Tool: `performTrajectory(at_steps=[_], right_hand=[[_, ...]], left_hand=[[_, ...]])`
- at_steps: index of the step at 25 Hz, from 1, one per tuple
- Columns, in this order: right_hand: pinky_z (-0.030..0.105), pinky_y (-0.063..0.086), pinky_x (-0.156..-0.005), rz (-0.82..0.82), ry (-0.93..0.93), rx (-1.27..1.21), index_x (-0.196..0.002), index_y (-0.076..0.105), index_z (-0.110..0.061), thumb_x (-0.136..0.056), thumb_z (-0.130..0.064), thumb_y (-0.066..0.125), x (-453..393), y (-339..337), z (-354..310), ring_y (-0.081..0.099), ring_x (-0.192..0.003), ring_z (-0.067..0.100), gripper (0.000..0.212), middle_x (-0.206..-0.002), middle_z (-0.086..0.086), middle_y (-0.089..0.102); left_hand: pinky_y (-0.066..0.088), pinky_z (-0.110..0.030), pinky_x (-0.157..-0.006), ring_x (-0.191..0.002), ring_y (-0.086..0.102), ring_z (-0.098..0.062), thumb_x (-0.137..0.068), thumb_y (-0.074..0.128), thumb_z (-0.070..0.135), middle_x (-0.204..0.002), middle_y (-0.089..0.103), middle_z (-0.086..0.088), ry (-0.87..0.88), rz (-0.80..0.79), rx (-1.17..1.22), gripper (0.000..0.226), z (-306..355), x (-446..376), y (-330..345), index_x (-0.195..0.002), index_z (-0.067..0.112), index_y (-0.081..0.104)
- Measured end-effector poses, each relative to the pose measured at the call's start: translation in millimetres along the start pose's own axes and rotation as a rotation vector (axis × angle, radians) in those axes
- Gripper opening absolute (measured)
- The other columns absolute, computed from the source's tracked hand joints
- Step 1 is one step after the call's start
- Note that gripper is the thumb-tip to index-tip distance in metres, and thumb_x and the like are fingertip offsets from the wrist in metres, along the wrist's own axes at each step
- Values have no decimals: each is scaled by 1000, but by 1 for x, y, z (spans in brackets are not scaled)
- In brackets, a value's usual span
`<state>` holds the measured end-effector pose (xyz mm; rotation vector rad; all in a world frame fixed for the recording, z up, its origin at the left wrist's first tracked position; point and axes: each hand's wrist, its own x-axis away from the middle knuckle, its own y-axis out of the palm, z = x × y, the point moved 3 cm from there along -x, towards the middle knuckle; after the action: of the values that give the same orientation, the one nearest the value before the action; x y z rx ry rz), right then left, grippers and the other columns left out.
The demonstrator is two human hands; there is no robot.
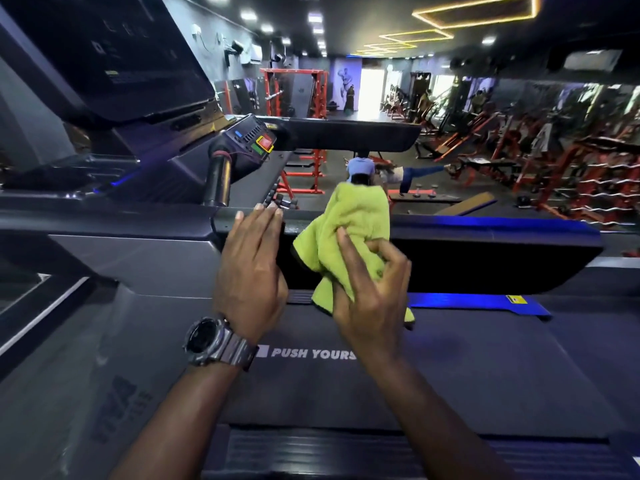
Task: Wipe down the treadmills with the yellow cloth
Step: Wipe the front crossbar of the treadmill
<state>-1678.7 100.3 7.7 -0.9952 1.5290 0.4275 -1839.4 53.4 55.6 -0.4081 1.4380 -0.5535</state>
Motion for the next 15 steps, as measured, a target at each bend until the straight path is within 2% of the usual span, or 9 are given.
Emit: performTrajectory(at_steps=[4, 7, 11, 15], right_hand=[[42, 52, -79, -79, -158, 39, -140, 52, -31, -75, -1, 75, 20, 2, -6, 54, -94, 32, 76, -120, 7, 42], [41, 49, -85, -14, 1, -22, -143, 49, -29, -77, -4, 74, -5, 8, -11, 54, -99, 33, 75, -120, 9, 42], [42, 52, -79, -101, -221, 60, -145, 45, -35, -76, -4, 78, 28, 8, -16, 54, -96, 30, 82, -122, 7, 43], [40, 49, -85, -29, -68, 22, -142, 52, -29, -83, -5, 70, -4, 14, -20, 55, -100, 32, 66, -123, 9, 44]], left_hand=[[26, -51, -116, -137, 39, -35, -67, 36, 1, -142, 48, -20, 3, -30, -29, 71, -10, 5, -3, -137, -6, 46], [30, -52, -114, -134, 43, -36, -69, 37, 0, -140, 50, -20, 14, -16, -14, 68, -11, 1, -2, -135, -6, 49], [33, -54, -112, -134, 43, -35, -69, 34, 3, -142, 49, -19, 32, -12, 8, 69, -14, 5, -3, -136, -5, 49], [33, -52, -112, -132, 46, -34, -72, 36, 1, -139, 53, -18, 11, 50, 39, 63, -14, 2, 2, -133, -5, 53]])
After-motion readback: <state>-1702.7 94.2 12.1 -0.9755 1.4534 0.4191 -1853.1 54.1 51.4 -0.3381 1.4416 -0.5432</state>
